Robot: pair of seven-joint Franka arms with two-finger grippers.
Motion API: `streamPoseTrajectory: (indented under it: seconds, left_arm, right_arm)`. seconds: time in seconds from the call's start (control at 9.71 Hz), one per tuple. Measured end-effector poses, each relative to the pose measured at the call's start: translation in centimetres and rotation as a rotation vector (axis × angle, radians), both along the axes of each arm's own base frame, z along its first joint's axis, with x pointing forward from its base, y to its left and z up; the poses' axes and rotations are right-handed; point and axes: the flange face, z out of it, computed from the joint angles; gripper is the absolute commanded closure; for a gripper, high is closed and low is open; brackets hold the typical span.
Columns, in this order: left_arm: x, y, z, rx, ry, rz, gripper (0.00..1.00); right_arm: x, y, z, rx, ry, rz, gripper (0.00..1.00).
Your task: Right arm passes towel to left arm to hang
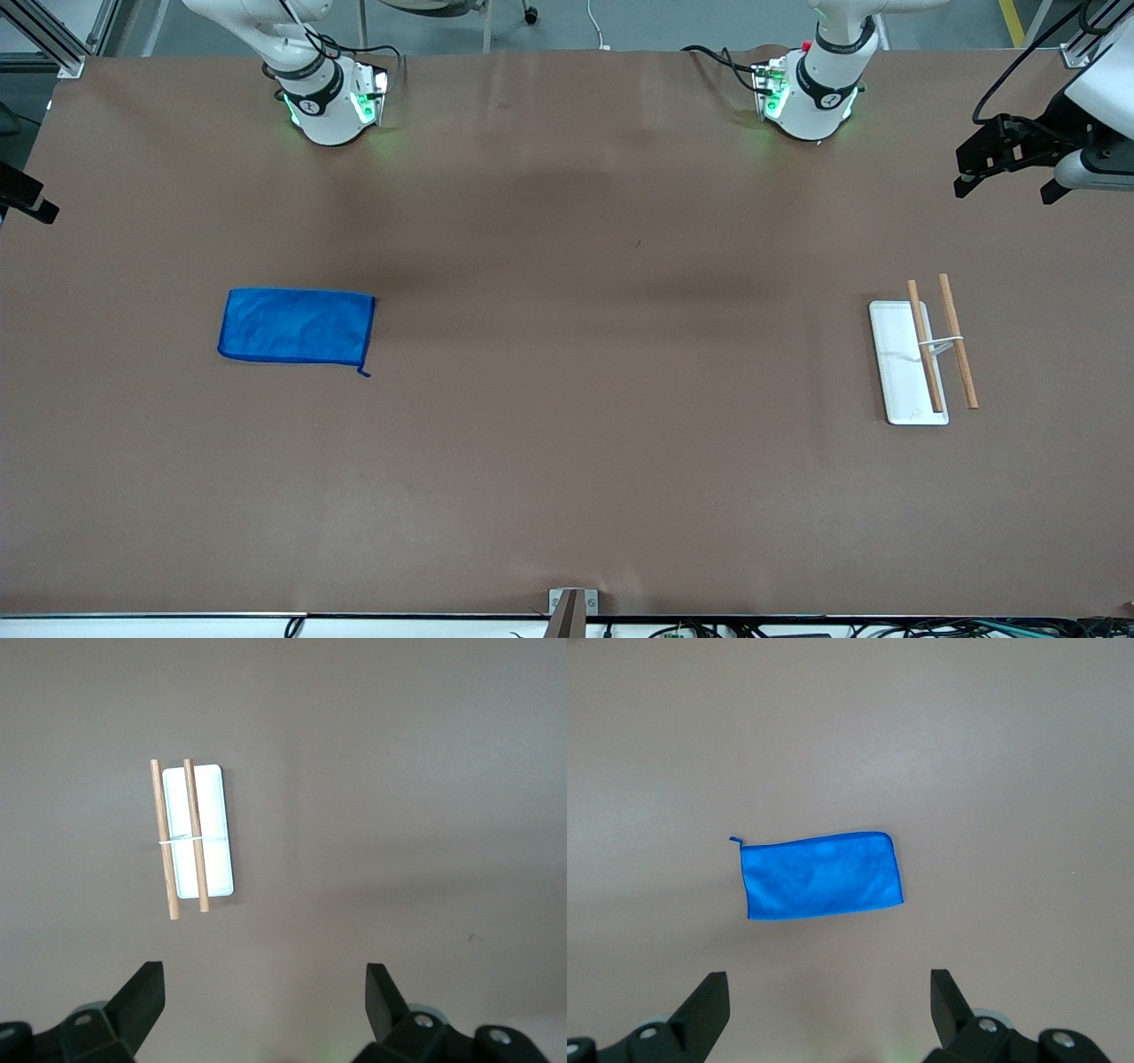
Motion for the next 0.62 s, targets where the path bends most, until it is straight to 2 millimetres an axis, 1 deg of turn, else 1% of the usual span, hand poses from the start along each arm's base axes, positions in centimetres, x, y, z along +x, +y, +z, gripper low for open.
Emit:
streamPoseTrajectory:
  seconds: [0.41, 0.51, 0.62]
  left_arm:
    - [0.0, 0.2, 0.0, 0.000, 0.001, 0.004, 0.00]
    - [0.0, 0.7, 0.1, 0.000, 0.000, 0.014, 0.00]
    - [0.1, 1.7, 0.0, 0.000, 0.004, 0.033, 0.00]
  right_arm:
    - [0.0, 0.0, 0.0, 0.000, 0.000, 0.000, 0.00]
    - [0.0, 0.0, -0.1, -0.001, 0.004, 0.000, 0.00]
    - [0.2, -0.1, -0.7, 0.001, 0.024, 0.003, 0.00]
